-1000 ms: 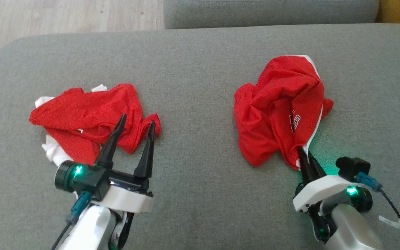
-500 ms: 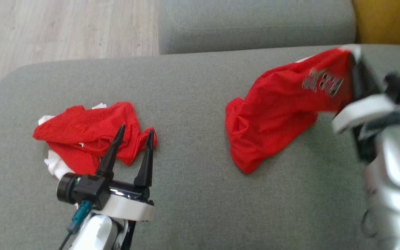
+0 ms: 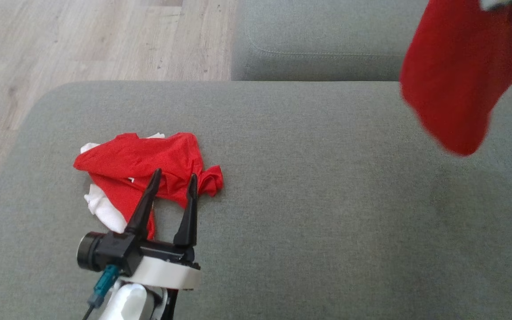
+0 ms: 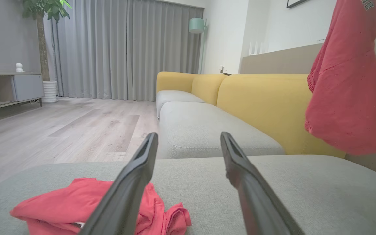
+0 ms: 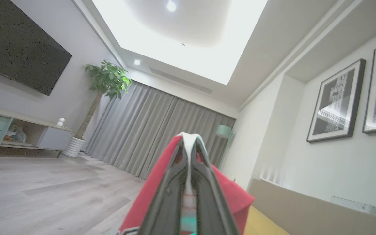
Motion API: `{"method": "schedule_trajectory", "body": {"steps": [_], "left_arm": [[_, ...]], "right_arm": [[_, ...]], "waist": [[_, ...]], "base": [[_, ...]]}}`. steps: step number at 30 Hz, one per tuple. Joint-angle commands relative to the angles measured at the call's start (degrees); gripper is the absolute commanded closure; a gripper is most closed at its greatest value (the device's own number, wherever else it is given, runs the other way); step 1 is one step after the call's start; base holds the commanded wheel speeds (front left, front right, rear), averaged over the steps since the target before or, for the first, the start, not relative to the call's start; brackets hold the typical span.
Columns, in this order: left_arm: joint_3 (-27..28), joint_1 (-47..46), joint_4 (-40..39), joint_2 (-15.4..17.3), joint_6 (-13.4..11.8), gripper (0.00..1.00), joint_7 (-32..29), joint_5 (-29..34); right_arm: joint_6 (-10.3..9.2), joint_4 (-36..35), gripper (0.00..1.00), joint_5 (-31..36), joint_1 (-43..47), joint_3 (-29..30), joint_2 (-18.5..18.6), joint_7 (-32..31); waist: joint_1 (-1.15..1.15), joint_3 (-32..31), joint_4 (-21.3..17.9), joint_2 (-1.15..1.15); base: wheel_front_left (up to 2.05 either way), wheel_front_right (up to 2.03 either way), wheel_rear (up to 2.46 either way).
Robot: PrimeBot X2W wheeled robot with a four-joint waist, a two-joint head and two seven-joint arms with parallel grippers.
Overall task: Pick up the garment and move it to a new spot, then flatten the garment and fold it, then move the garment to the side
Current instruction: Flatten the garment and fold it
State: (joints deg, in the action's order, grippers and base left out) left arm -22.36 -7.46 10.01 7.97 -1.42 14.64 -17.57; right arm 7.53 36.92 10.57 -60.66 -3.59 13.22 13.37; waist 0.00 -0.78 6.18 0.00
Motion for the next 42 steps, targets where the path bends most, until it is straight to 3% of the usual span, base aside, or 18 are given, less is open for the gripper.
{"method": "schedule_trajectory", "body": {"steps": [1, 5, 9, 11, 18, 22, 23, 25, 26, 27, 28, 36, 42], "left_arm": [[2.80, -1.93, -1.90, -0.08, 0.22, 0.00, 0.36, 0.45], [3.93, -0.99, -2.15, -0.29, 0.28, 0.00, 0.36, 0.87], [4.36, -0.38, -2.28, -0.23, 0.57, 0.00, 0.36, 1.55], [4.57, -0.36, -2.37, -0.28, 0.54, 0.00, 0.36, 1.63], [5.41, -0.50, -2.64, -0.25, 1.07, 0.00, 0.36, 2.33], [5.80, -1.02, -2.76, -0.74, 1.38, 0.00, 0.36, 2.66], [6.09, -1.62, -2.74, -1.18, 1.68, 0.00, 0.36, 3.18], [6.29, -1.83, -2.73, -1.39, 1.80, 0.00, 0.36, 3.36], [6.39, -1.94, -2.72, -1.49, 1.89, 0.00, 0.36, 3.44], [6.39, -2.06, -2.65, -1.58, 2.04, 0.00, 0.36, 3.54], [6.42, -2.17, -2.55, -1.62, 2.18, 0.00, 0.36, 3.65], [7.06, -3.01, -1.94, -1.90, 2.99, 0.00, 0.36, 4.33], [6.99, -3.36, -1.46, -2.26, 3.61, 0.00, 0.36, 4.65]], "right_arm": [[-0.04, -0.68, 1.00, 0.05, -0.50, -2.76, -2.69, 0.96], [-0.04, -1.03, 1.00, -3.20, 3.75, -11.30, -4.33, 1.57], [-0.04, -1.97, 1.00, -8.67, 11.81, -21.14, -2.52, 1.61], [-0.04, -2.03, 1.00, -10.27, 13.83, -22.99, -1.52, 1.60], [-0.04, -8.16, 1.00, -21.09, 26.72, -31.90, 9.95, -7.28], [-0.04, -15.23, 1.00, -25.48, 34.19, -32.11, 17.40, -15.11], [-0.04, -22.24, 1.00, -27.57, 41.97, -30.48, 23.12, -23.12], [-0.04, -24.68, 1.00, -28.25, 45.64, -28.75, 24.41, -26.38], [-0.04, -25.50, 1.00, -28.42, 47.17, -27.41, 24.50, -27.59], [-0.04, -26.41, 0.58, -27.68, 48.31, -25.84, 24.49, -28.11], [-0.04, -27.11, 0.00, -26.91, 49.29, -23.95, 23.92, -28.44], [-0.04, -35.06, 0.00, -22.45, 53.78, -8.69, 11.54, -23.07], [-0.04, -39.40, 0.00, -21.24, 55.20, -4.41, 1.55, -12.85]], "waist": [[0.00, -0.24, 0.14, 0.00], [0.00, -0.43, -0.79, 0.00], [0.00, -0.47, -2.71, 0.00], [0.00, -0.50, -3.27, 0.00], [0.00, -0.40, -7.90, 0.00], [0.00, -0.25, -10.30, 0.00], [0.00, 0.12, -12.26, 0.00], [0.00, 0.38, -13.06, 0.00], [0.00, 0.54, -13.42, 0.00], [0.00, 0.69, -13.67, 0.00], [0.00, 0.84, -13.96, 0.00], [0.00, 1.66, -14.57, 0.00], [0.00, 1.38, -12.84, 0.00]], "base": [[0.00, 0.00, 0.00], [0.00, 0.00, 0.00], [0.00, 0.00, 0.00], [0.00, 0.00, 0.00], [0.00, 0.00, 0.00], [0.00, 0.00, 0.00], [0.00, 0.00, 0.00], [0.00, 0.00, 0.00], [0.00, 0.00, 0.00], [0.00, 0.00, 0.00], [0.00, 0.00, 0.00], [0.00, 0.00, 0.00], [0.00, 0.00, 0.00]]}}
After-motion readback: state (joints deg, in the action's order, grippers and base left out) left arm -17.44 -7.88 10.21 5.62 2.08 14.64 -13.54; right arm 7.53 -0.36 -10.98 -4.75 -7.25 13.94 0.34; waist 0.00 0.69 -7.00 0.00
